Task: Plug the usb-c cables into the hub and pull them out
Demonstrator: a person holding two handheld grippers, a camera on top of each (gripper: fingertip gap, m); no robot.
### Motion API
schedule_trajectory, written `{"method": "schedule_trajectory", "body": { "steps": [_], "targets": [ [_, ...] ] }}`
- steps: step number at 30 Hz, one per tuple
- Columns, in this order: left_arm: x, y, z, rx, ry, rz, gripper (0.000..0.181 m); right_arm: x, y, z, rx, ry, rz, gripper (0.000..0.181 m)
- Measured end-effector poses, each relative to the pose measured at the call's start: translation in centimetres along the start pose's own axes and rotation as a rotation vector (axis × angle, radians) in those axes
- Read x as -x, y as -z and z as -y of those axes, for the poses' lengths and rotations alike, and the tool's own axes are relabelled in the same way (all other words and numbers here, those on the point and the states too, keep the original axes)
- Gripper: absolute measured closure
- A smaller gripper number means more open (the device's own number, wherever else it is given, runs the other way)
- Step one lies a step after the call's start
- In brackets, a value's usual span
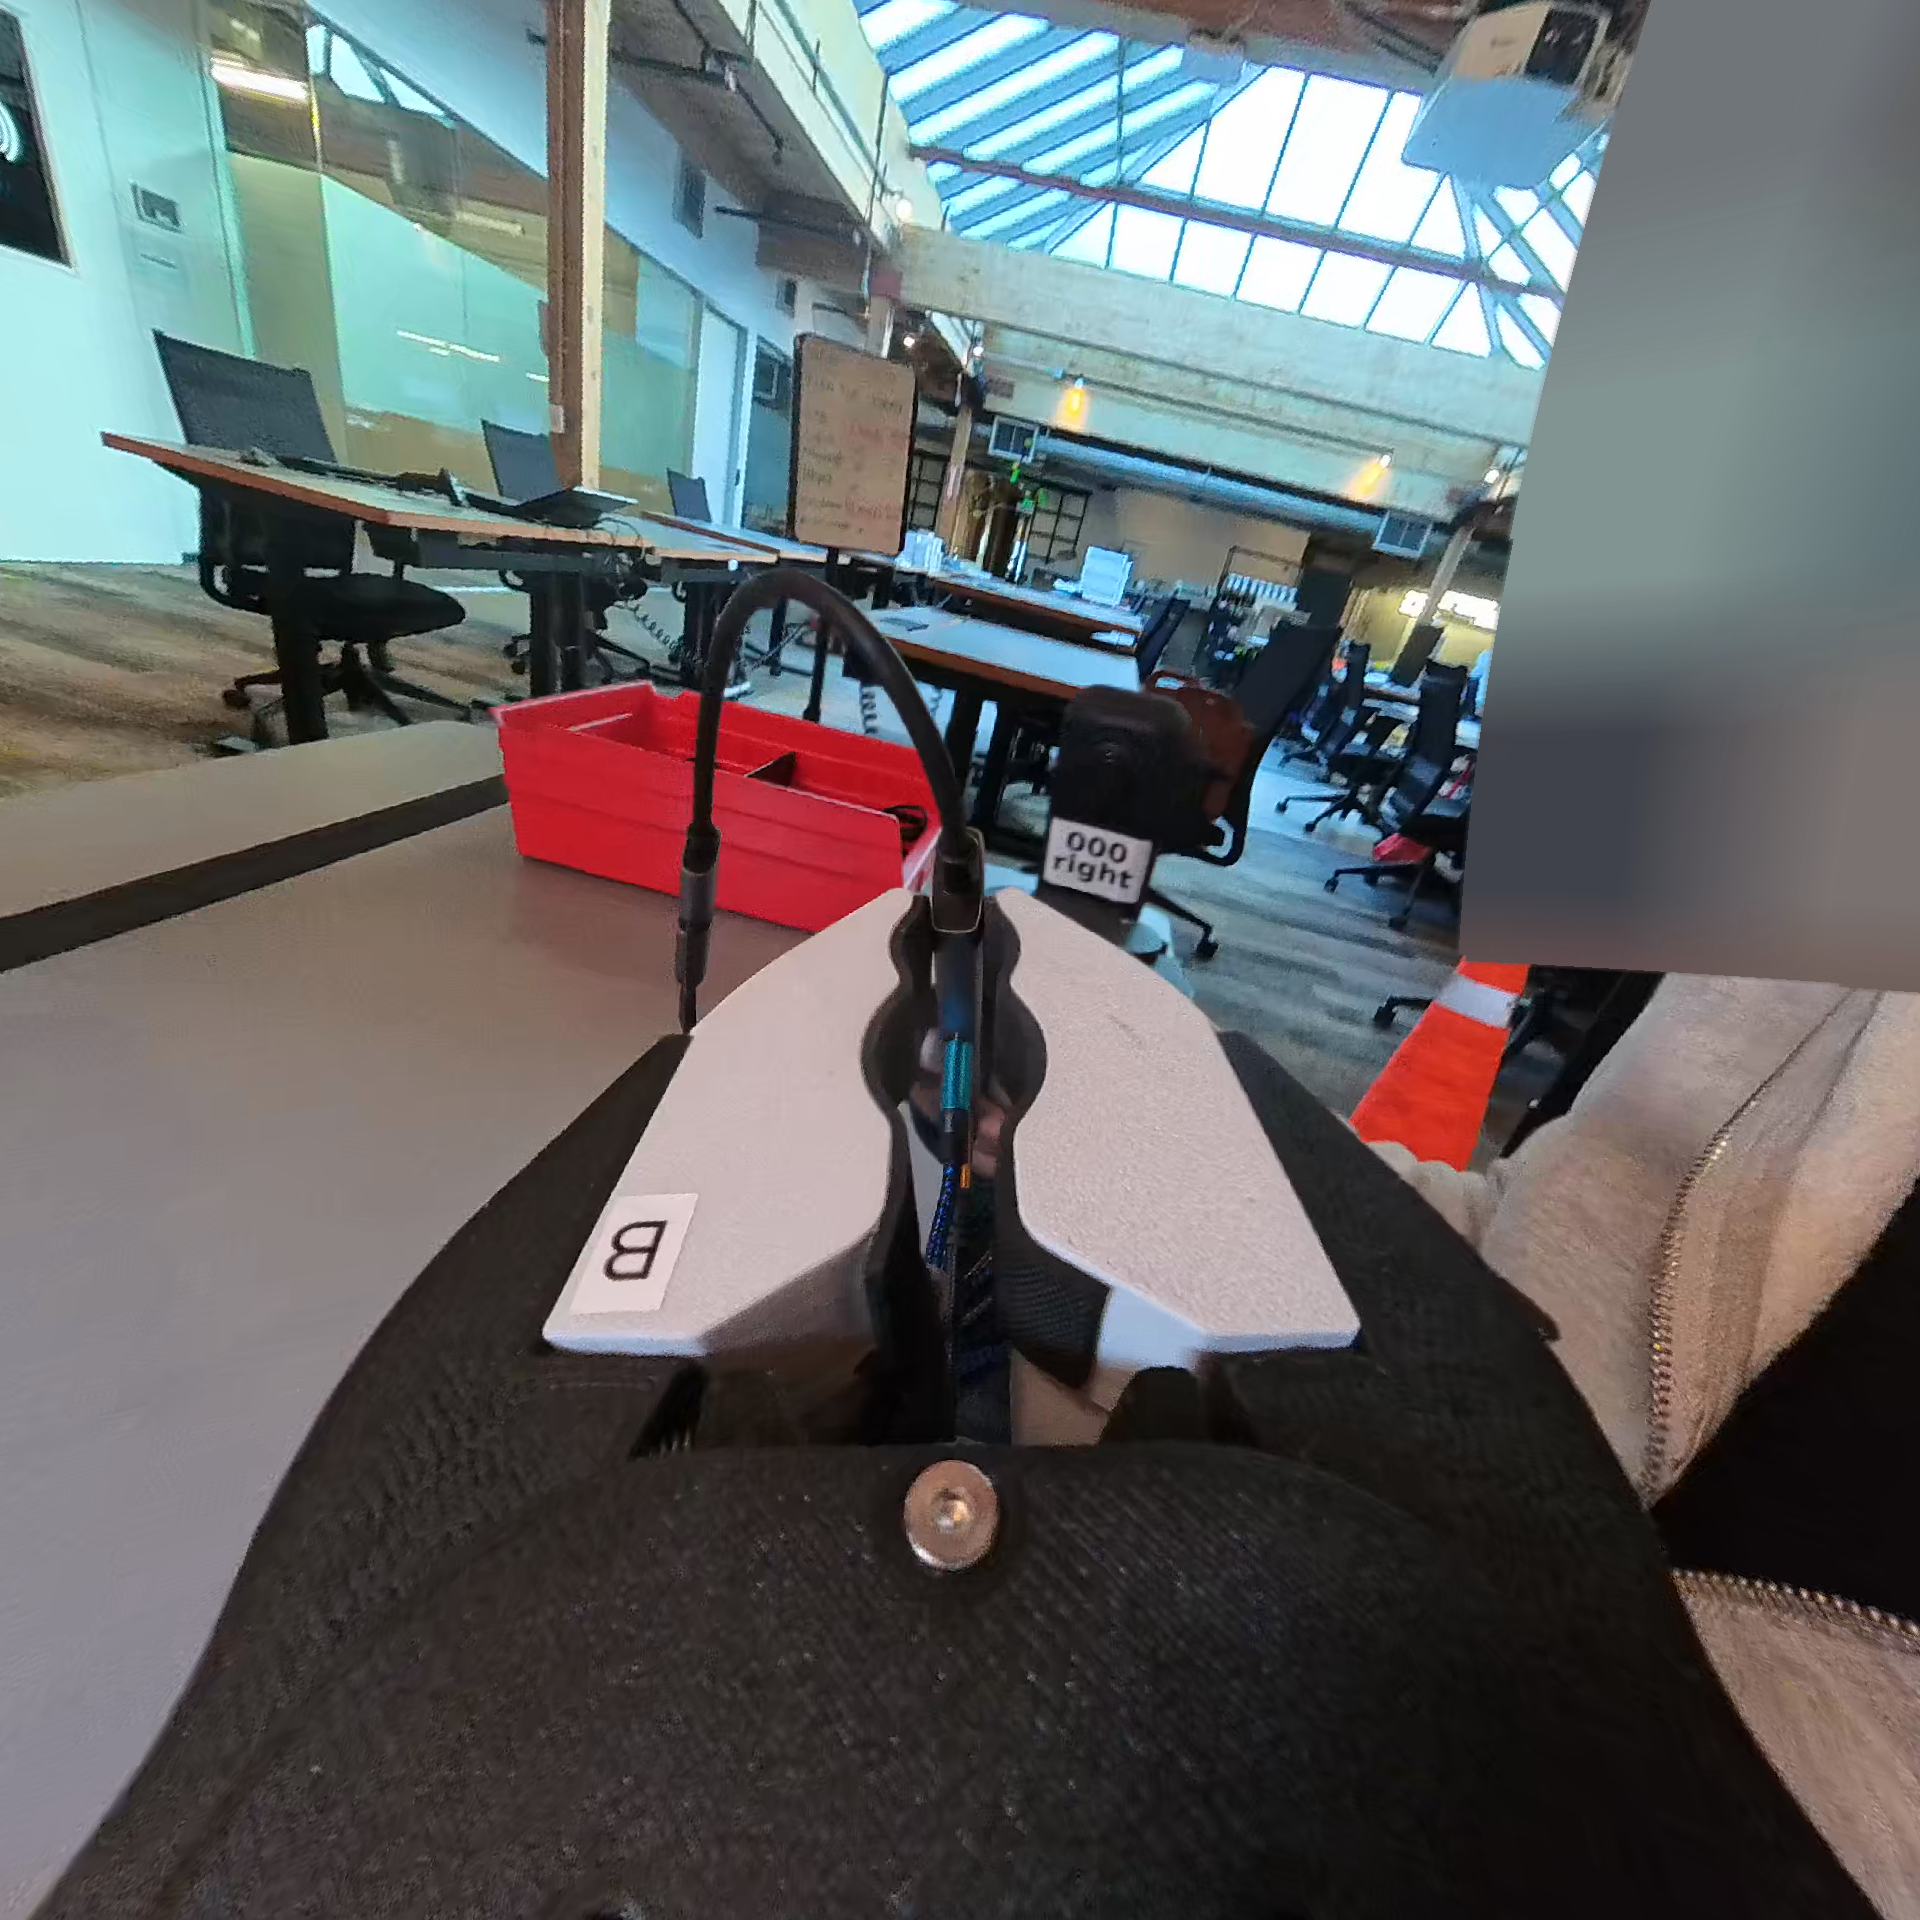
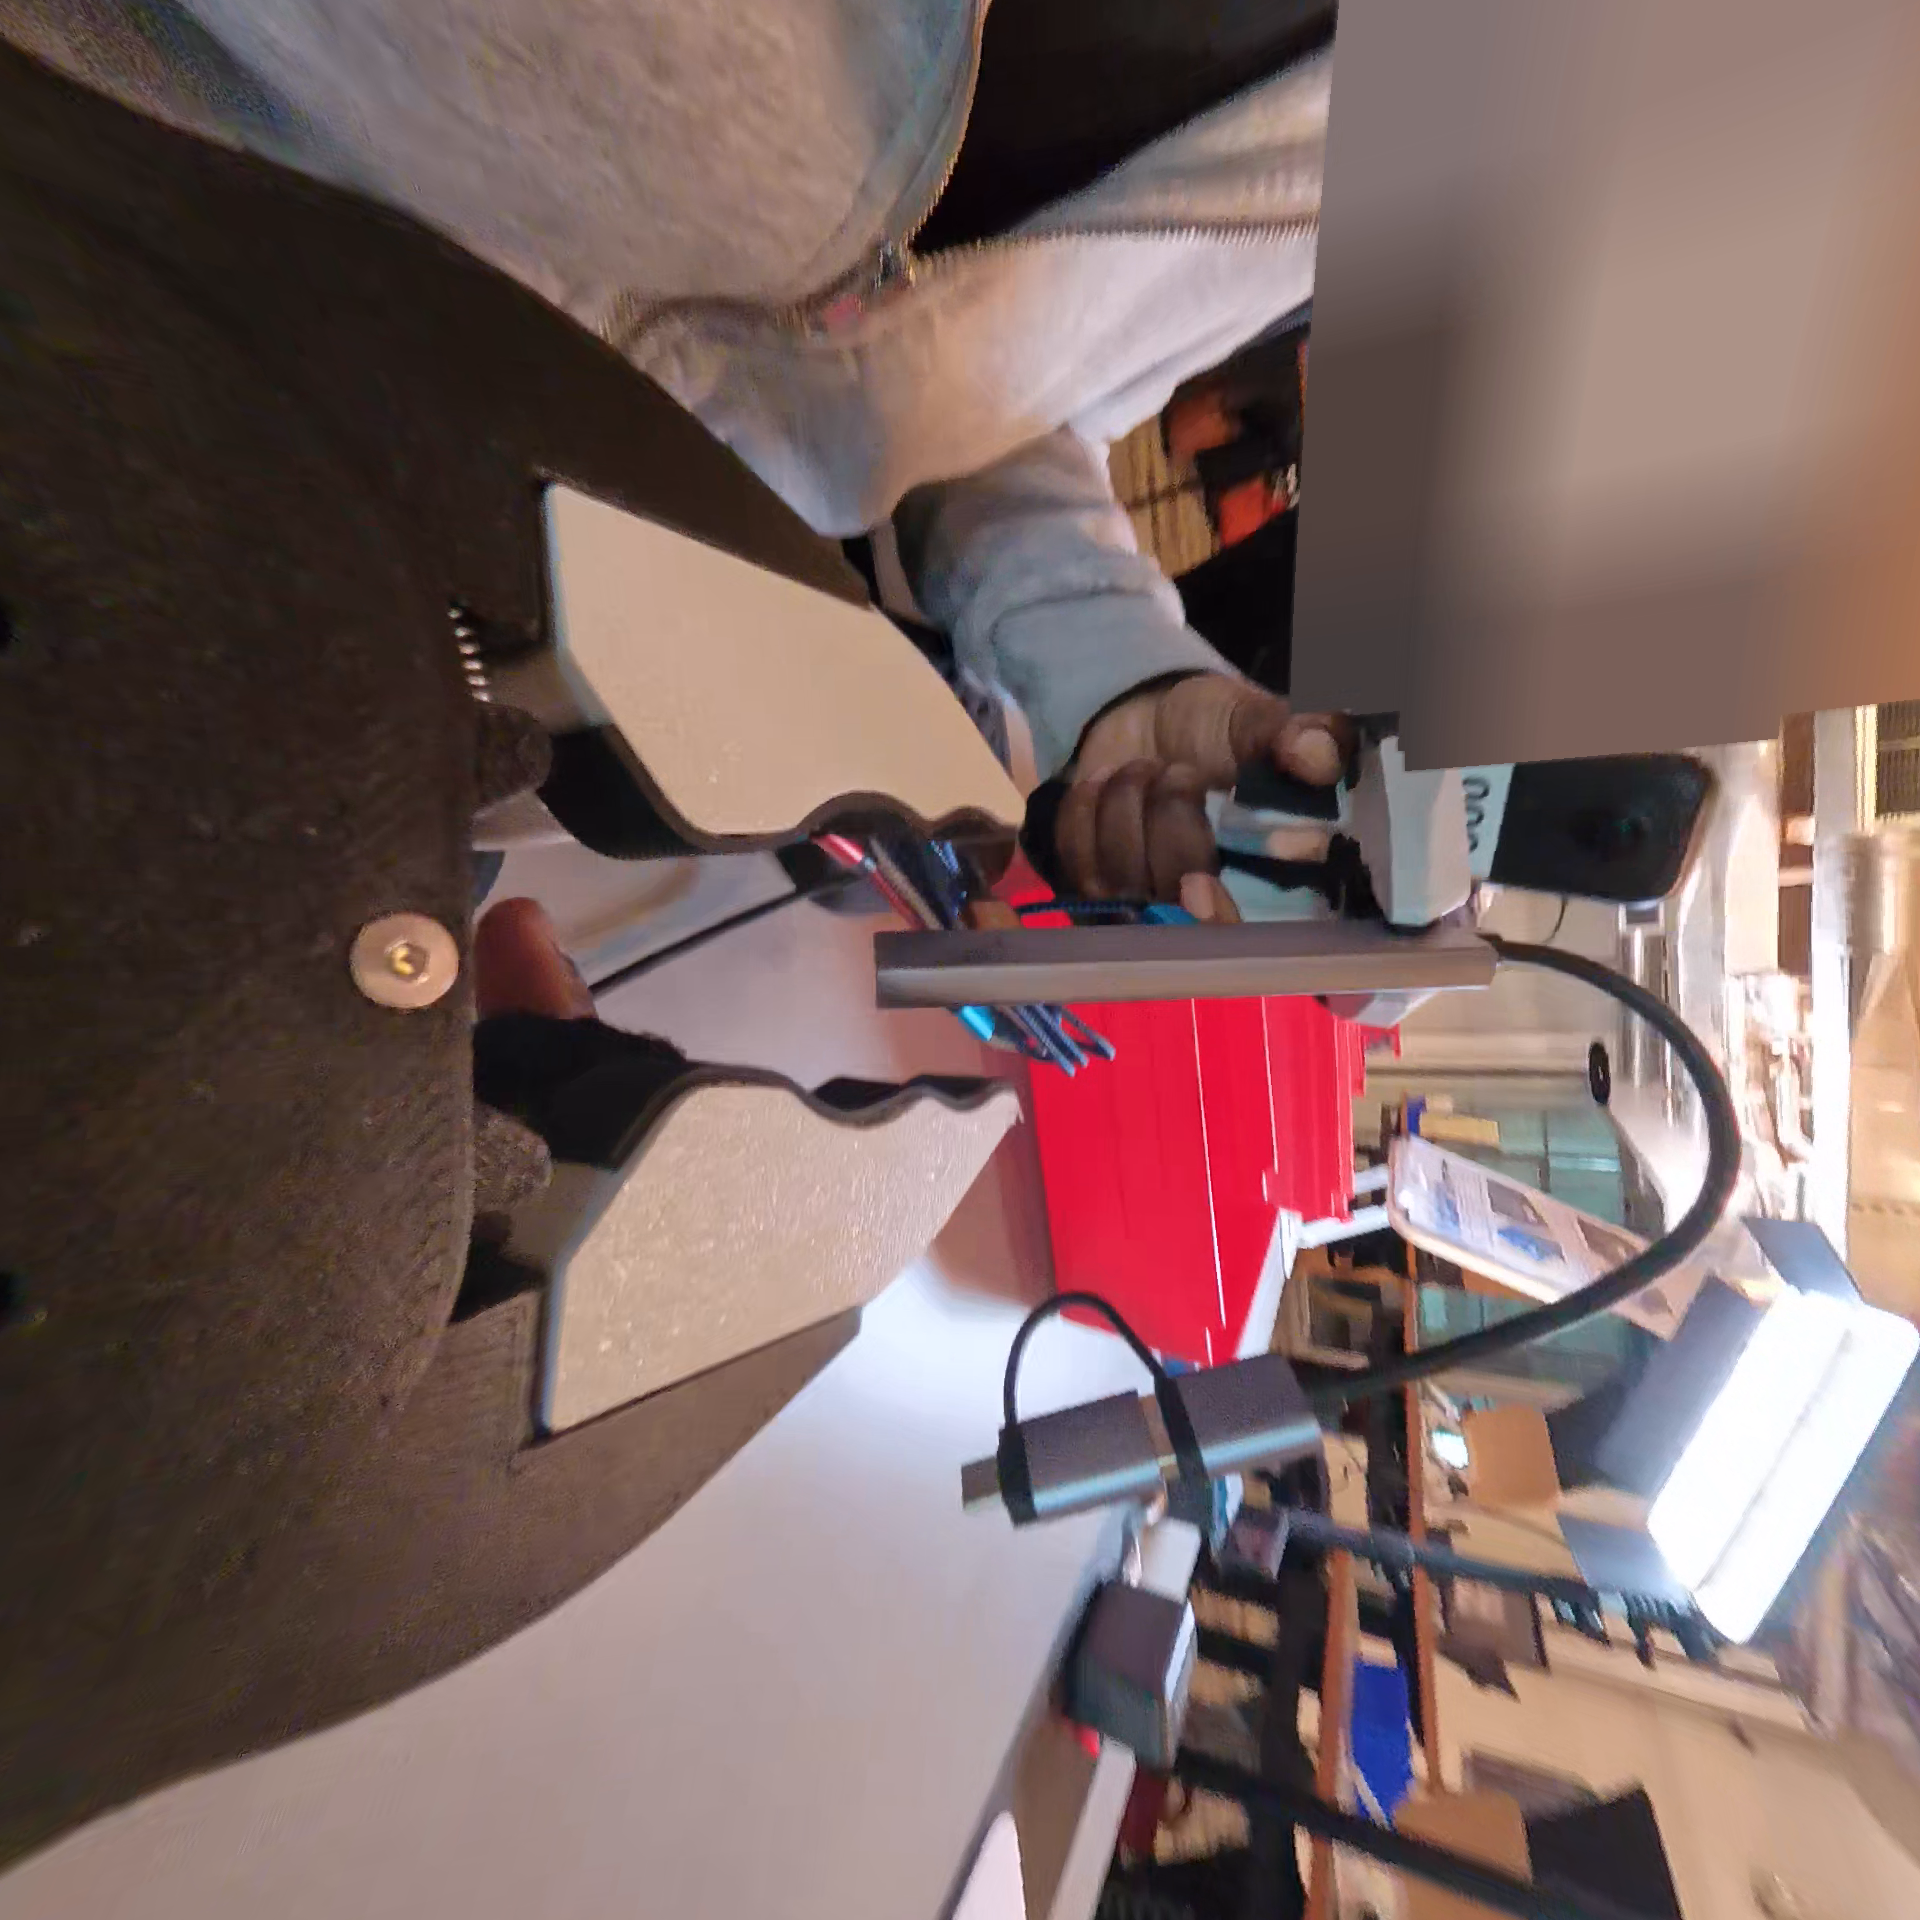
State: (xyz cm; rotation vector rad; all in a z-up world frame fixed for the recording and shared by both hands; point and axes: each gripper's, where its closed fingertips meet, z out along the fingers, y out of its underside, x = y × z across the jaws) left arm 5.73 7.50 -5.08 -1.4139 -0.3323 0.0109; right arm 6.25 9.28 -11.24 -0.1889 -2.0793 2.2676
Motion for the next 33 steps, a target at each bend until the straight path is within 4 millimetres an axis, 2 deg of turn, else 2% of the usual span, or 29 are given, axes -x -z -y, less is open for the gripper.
{"method": "schedule_trajectory", "body": {
  "steps": [2, 5, 7, 8, 10, 11, 13, 16, 19, 22, 24, 27, 30, 33],
  "targets": [
    [-0.1, 0.0, -0.3, -0.032, 0.035, -0.020, 0.172, 0.4, 0.0, 0.0, -0.009, -0.044, 0.054, 0.170],
    [0.0, 0.3, -0.6, -0.083, 0.092, -0.039, 0.171, 0.4, 0.3, 0.3, 0.002, -0.026, 0.060, 0.172],
    [1.1, 1.1, -1.4, -0.049, 0.064, 0.028, 0.169, -0.3, 0.5, -0.1, 0.056, 0.020, 0.003, 0.172],
    [2.0, 1.8, -1.9, -0.014, 0.004, 0.101, 0.159, -1.0, 0.6, -0.6, 0.113, 0.067, -0.050, 0.172],
    [4.0, 3.9, -1.8, 0.041, -0.170, 0.292, 0.128, -2.2, 0.9, -1.7, 0.263, 0.184, -0.158, 0.172],
    [4.4, 4.9, -1.3, 0.054, -0.275, 0.367, 0.121, -2.7, 1.1, -2.2, 0.343, 0.243, -0.199, 0.172],
    [3.5, 5.7, -0.6, 0.099, -0.457, 0.401, 0.120, -3.1, 1.2, -2.9, 0.497, 0.362, -0.233, 0.172],
    [1.4, 4.4, -2.4, 0.305, -0.621, 0.302, 0.120, -2.6, 1.0, -3.8, 0.718, 0.503, -0.197, 0.172],
    [0.5, 2.5, -5.9, 0.531, -0.714, 0.184, 0.120, -1.6, 0.5, -3.9, 0.833, 0.604, -0.115, 0.172],
    [0.8, 1.8, -8.9, 0.693, -0.736, 0.123, 0.124, -0.6, 0.1, -3.5, 0.888, 0.664, -0.044, 0.172],
    [1.4, 1.6, -9.8, 0.737, -0.731, 0.132, 0.138, -0.1, -0.1, -3.6, 0.920, 0.697, -0.006, 0.172],
    [1.5, 1.4, -10.4, 0.731, -0.691, 0.131, 0.173, 0.3, -0.4, -3.5, 0.931, 0.726, 0.022, 0.172],
    [1.6, 1.6, -9.5, 0.640, -0.625, 0.173, 0.173, -0.3, -1.2, -2.3, 0.819, 0.730, -0.045, 0.166],
    [1.8, 2.1, -6.8, 0.389, -0.387, 0.184, 0.173, -1.1, -1.8, 1.5, 0.475, 0.591, -0.163, 0.150]
  ]
}}
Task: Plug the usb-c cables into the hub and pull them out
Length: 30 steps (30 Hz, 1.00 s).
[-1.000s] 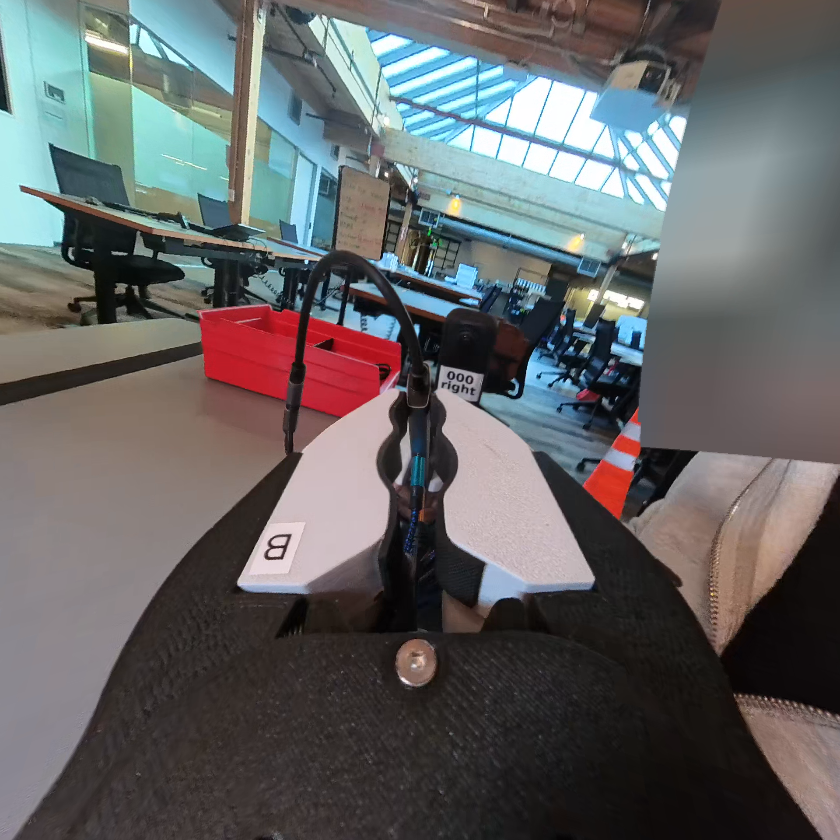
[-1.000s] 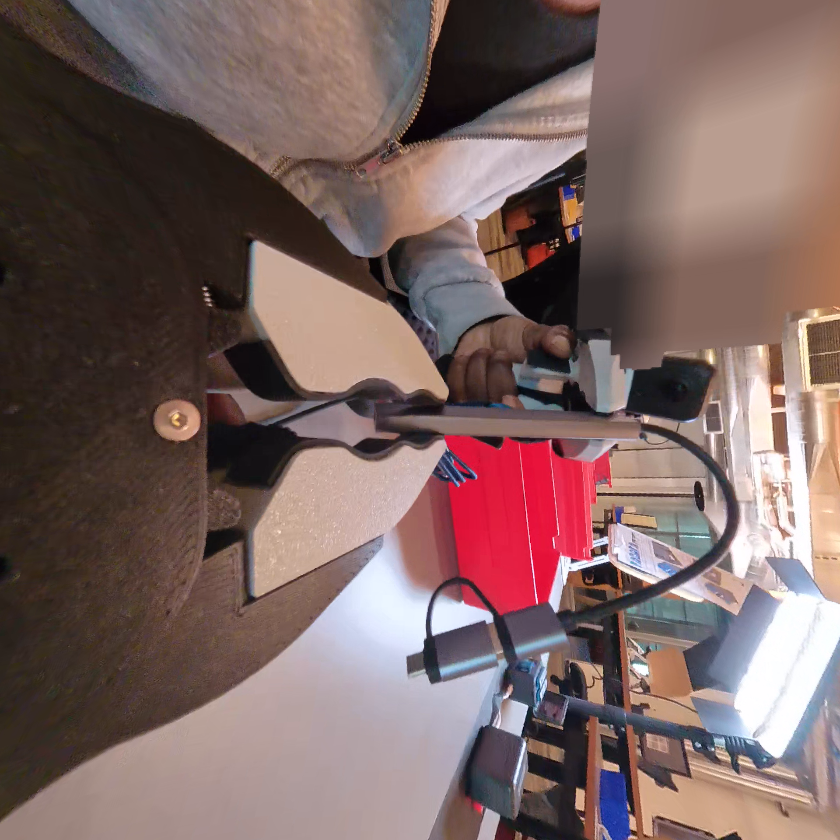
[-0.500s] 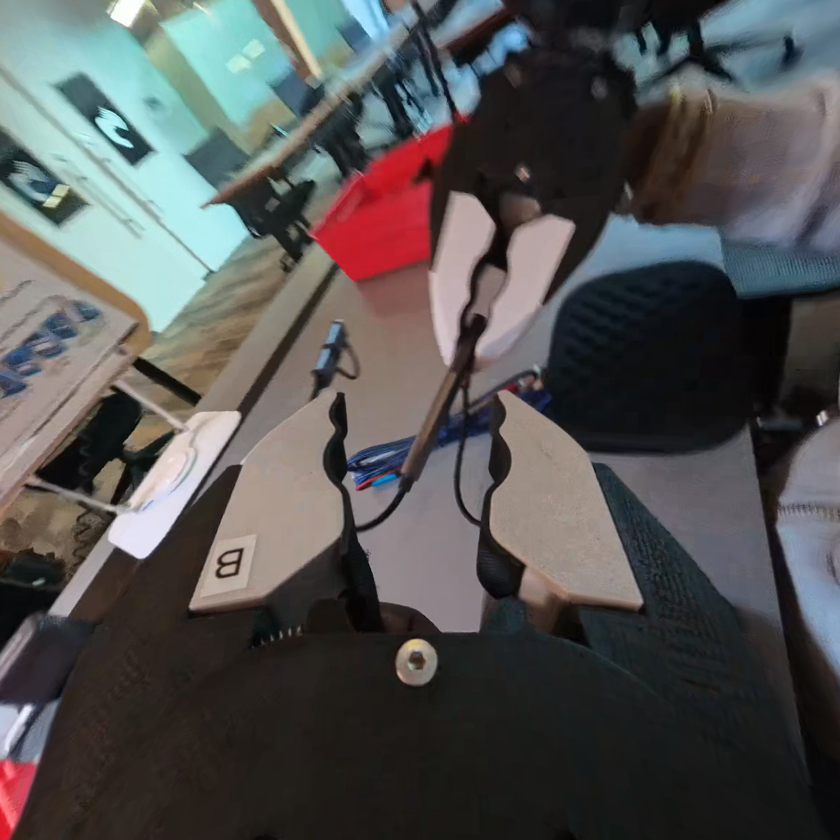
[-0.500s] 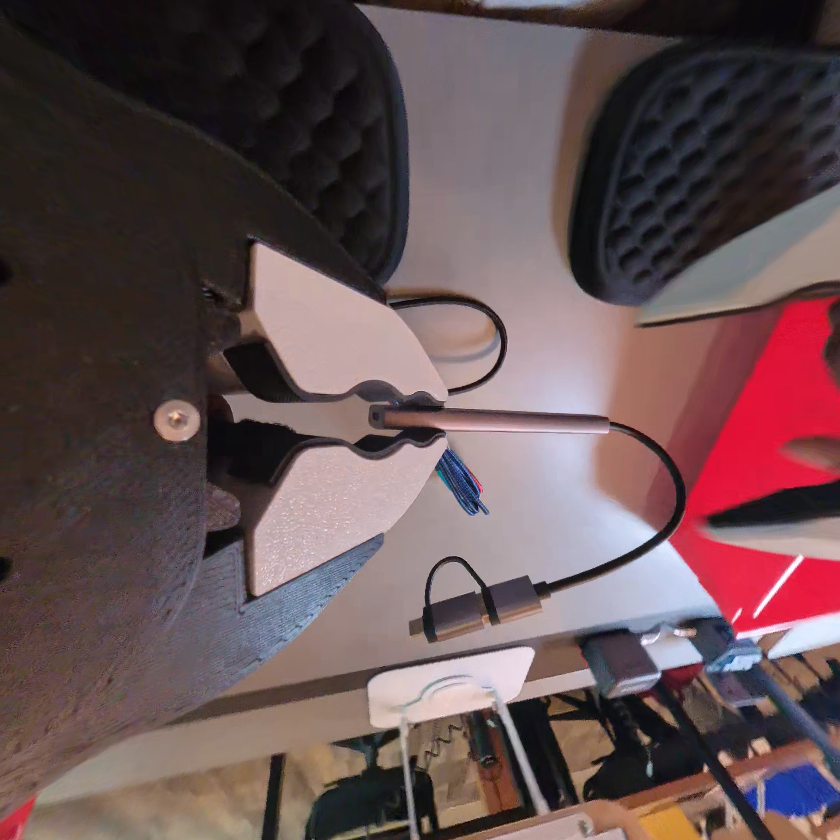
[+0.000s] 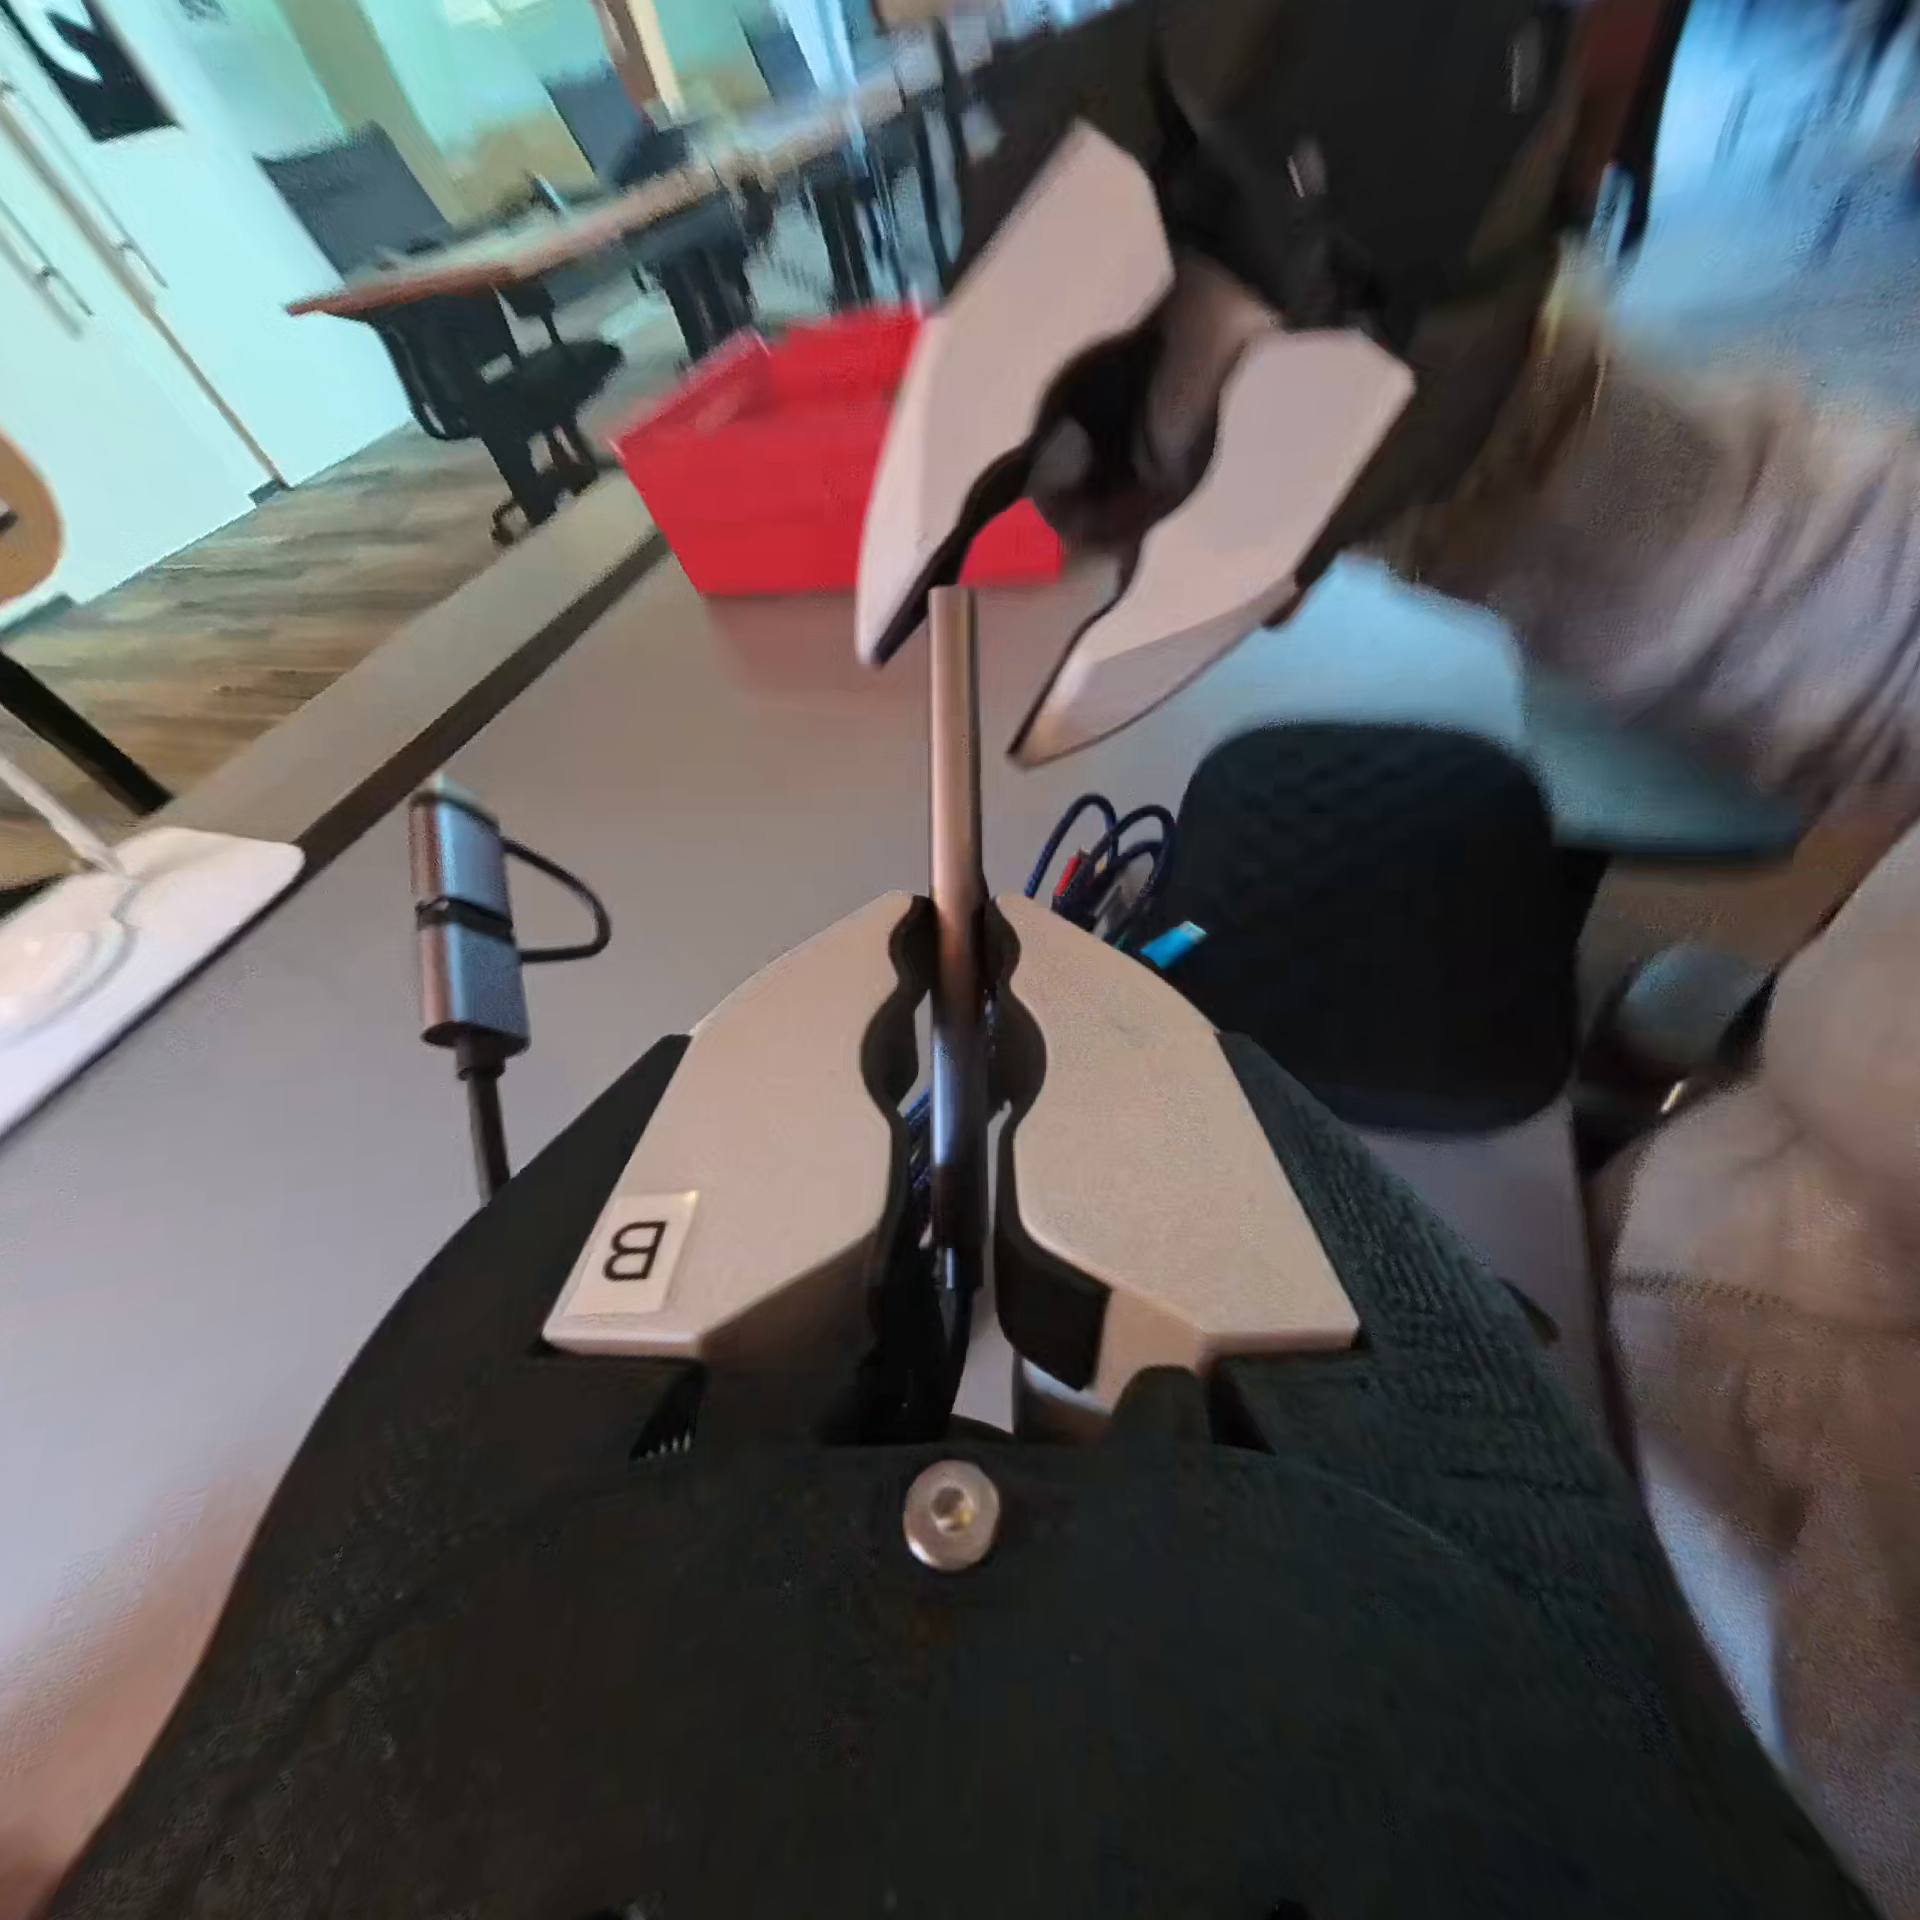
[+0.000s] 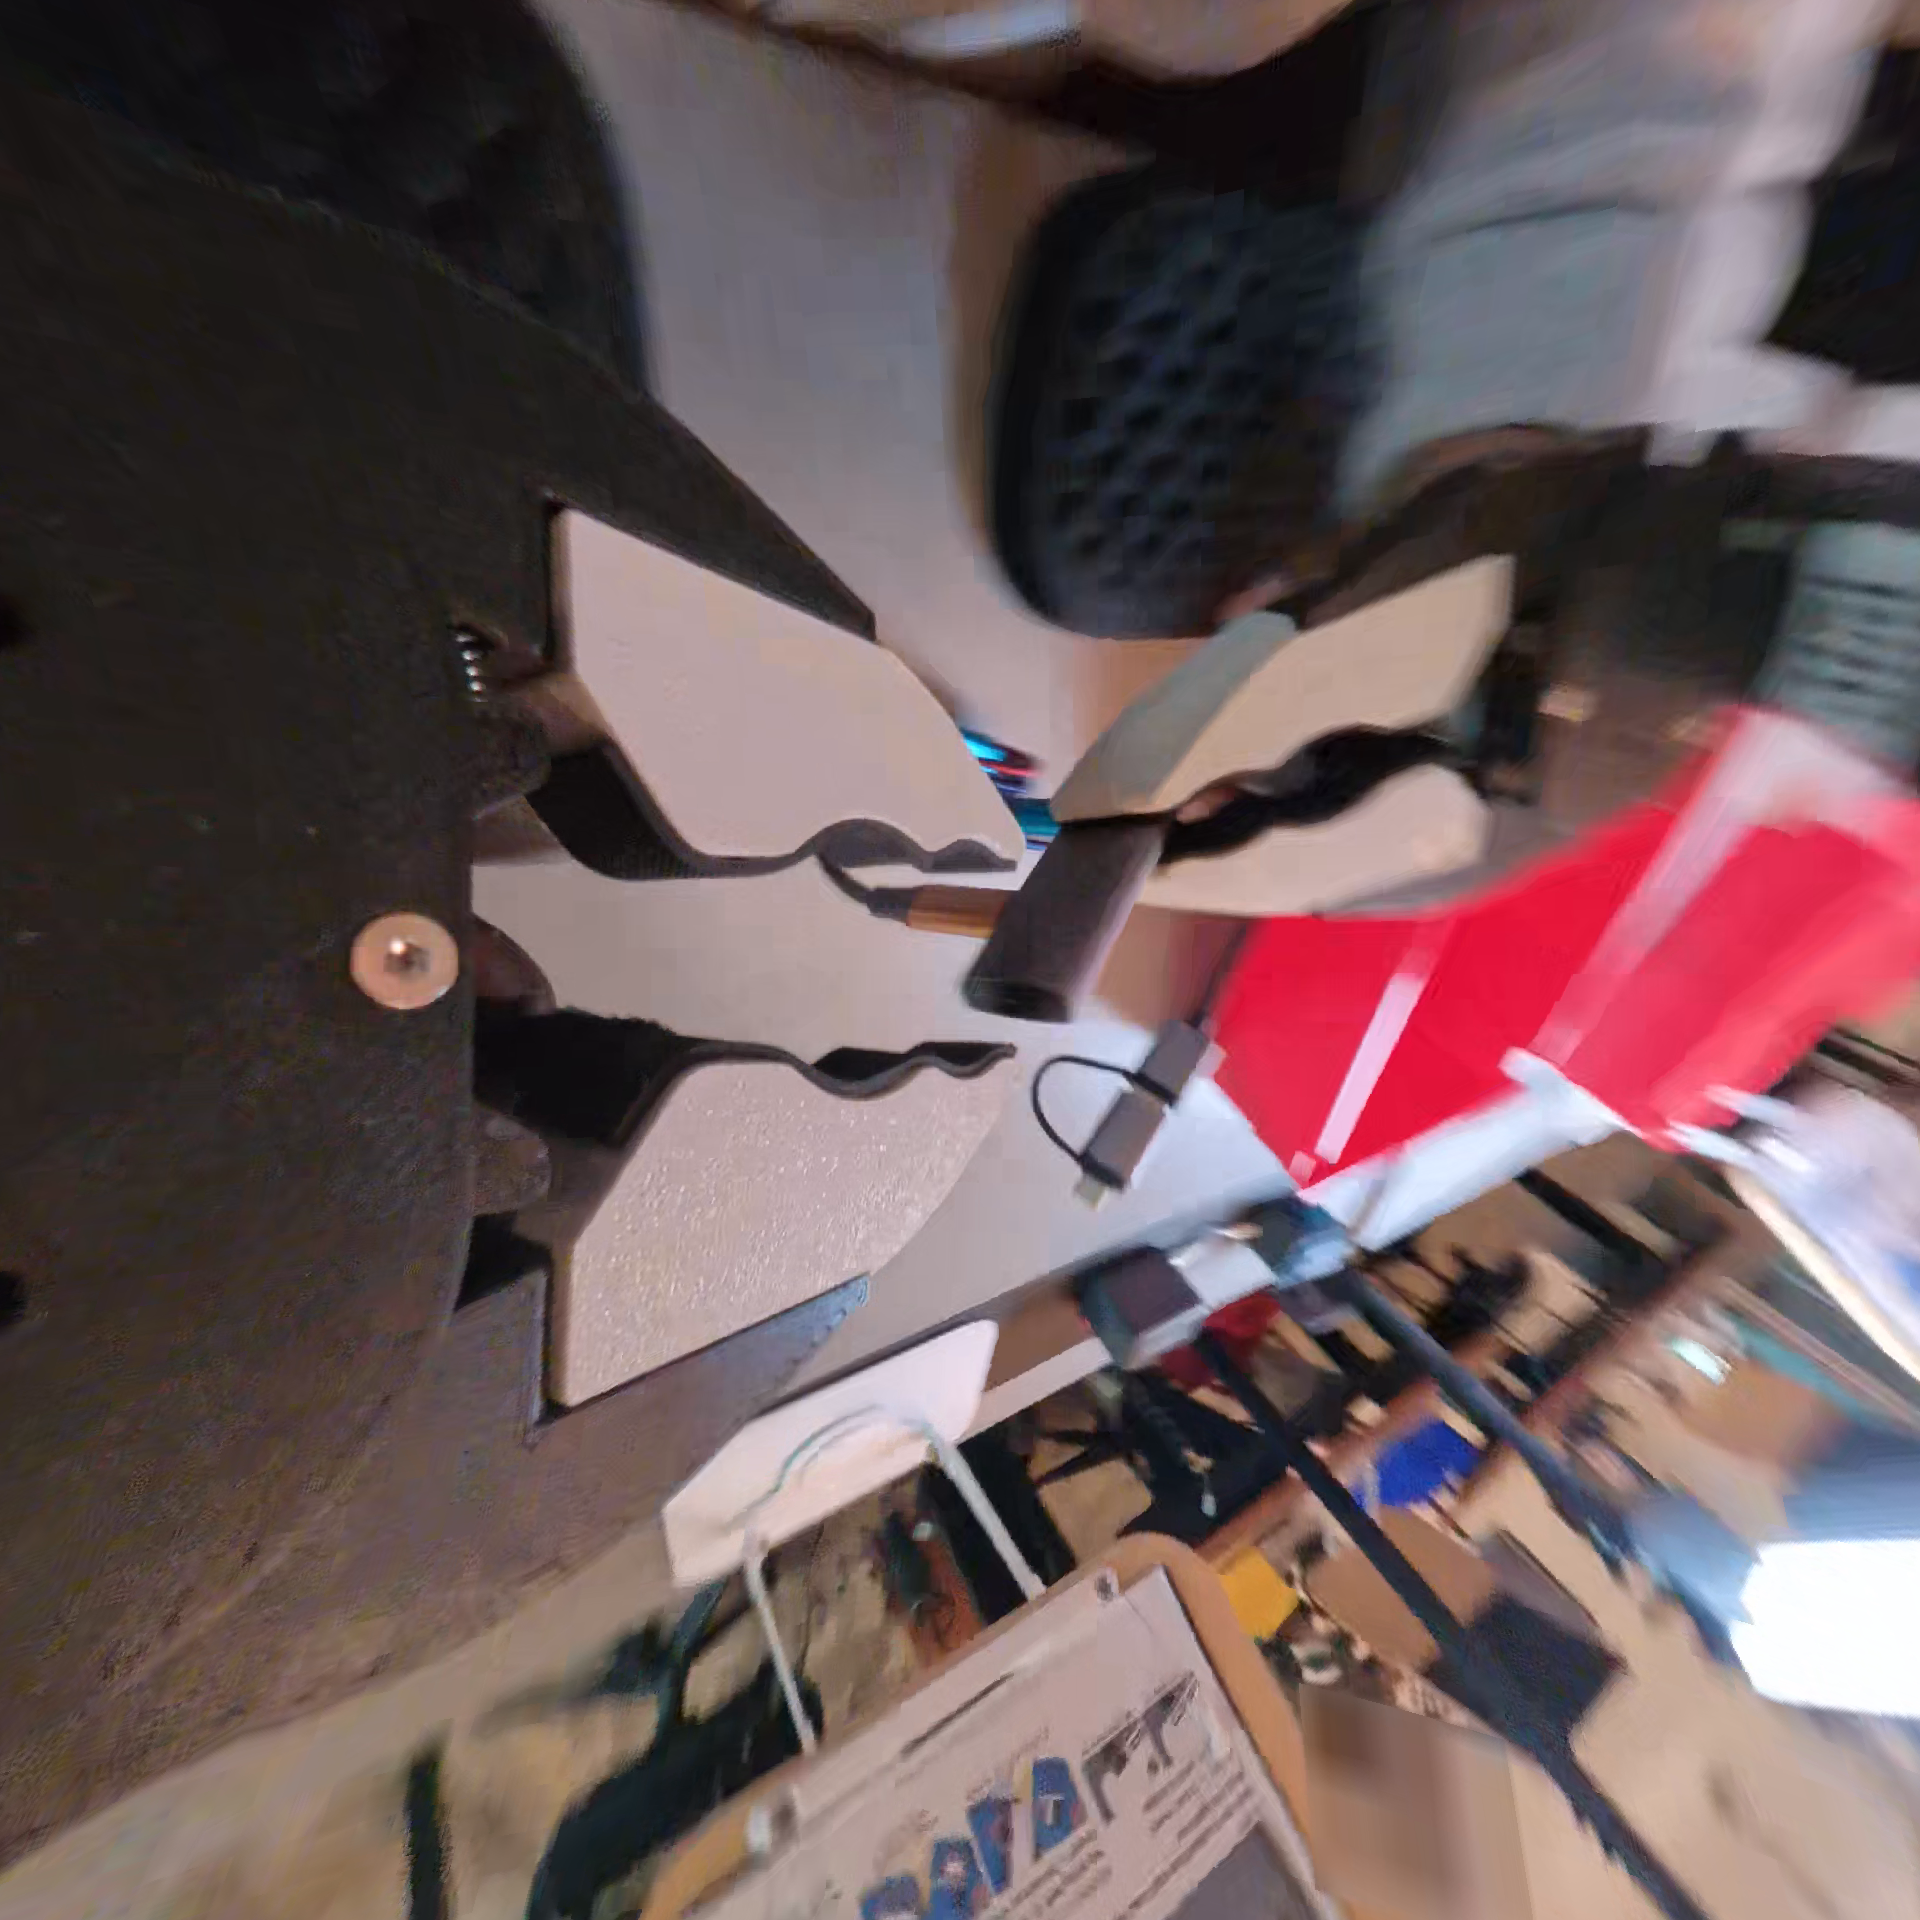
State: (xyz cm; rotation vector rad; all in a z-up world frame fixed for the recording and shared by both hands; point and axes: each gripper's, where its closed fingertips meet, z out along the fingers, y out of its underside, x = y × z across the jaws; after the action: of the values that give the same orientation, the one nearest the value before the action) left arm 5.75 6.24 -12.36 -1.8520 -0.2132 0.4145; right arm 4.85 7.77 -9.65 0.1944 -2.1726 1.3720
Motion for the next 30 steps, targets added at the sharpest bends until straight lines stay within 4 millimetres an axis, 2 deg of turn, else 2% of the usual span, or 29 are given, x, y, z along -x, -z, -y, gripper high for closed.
{"method": "schedule_trajectory", "body": {
  "steps": [2, 4, 5, 7, 10, 14, 15, 21, 24, 26, 28, 30],
  "targets": [
    [0.9, 1.0, 1.2, -0.190, 0.214, -0.026, 0.172, -1.1, 1.0, 1.7, -0.258, -0.248, 0.003, 0.142],
    [1.5, 1.6, 2.0, -0.354, 0.392, -0.056, 0.172, -1.5, 1.7, 2.6, -0.493, -0.500, 0.083, 0.138],
    [1.6, 1.7, 1.9, -0.405, 0.473, -0.070, 0.173, -1.4, 1.7, 2.4, -0.555, -0.587, 0.128, 0.135],
    [1.5, 1.6, 1.6, -0.467, 0.577, -0.096, 0.172, -1.2, 1.0, 1.4, -0.567, -0.677, 0.174, 0.137],
    [0.9, 1.7, 1.4, -0.476, 0.599, -0.132, 0.173, -0.8, 0.0, 0.0, -0.474, -0.671, 0.201, 0.144],
    [-0.4, 1.0, 0.7, -0.418, 0.579, -0.192, 0.173, 1.1, -1.0, 0.1, -0.391, -0.610, 0.303, 0.162],
    [-0.5, 0.9, 0.7, -0.420, 0.581, -0.204, 0.173, 1.5, -1.2, -0.1, -0.362, -0.582, 0.314, 0.173],
    [-1.0, 1.1, 0.0, -0.343, 0.550, -0.251, 0.170, 2.8, -1.5, -0.5, -0.250, -0.479, 0.318, 0.174],
    [-0.5, 1.3, -0.2, -0.300, 0.443, -0.173, 0.155, 3.8, -2.1, -1.2, -0.139, -0.438, 0.341, 0.174],
    [-0.8, 0.9, -1.1, -0.202, 0.341, -0.154, 0.157, 4.1, -2.5, -1.3, -0.098, -0.424, 0.353, 0.174],
    [-1.0, 0.8, -1.4, -0.177, 0.284, -0.144, 0.170, 4.2, -2.7, -1.3, -0.080, -0.414, 0.369, 0.174],
    [-0.7, 0.9, -1.3, -0.203, 0.345, -0.150, 0.171, 3.7, -3.0, -1.1, -0.085, -0.386, 0.338, 0.174]
  ]
}}
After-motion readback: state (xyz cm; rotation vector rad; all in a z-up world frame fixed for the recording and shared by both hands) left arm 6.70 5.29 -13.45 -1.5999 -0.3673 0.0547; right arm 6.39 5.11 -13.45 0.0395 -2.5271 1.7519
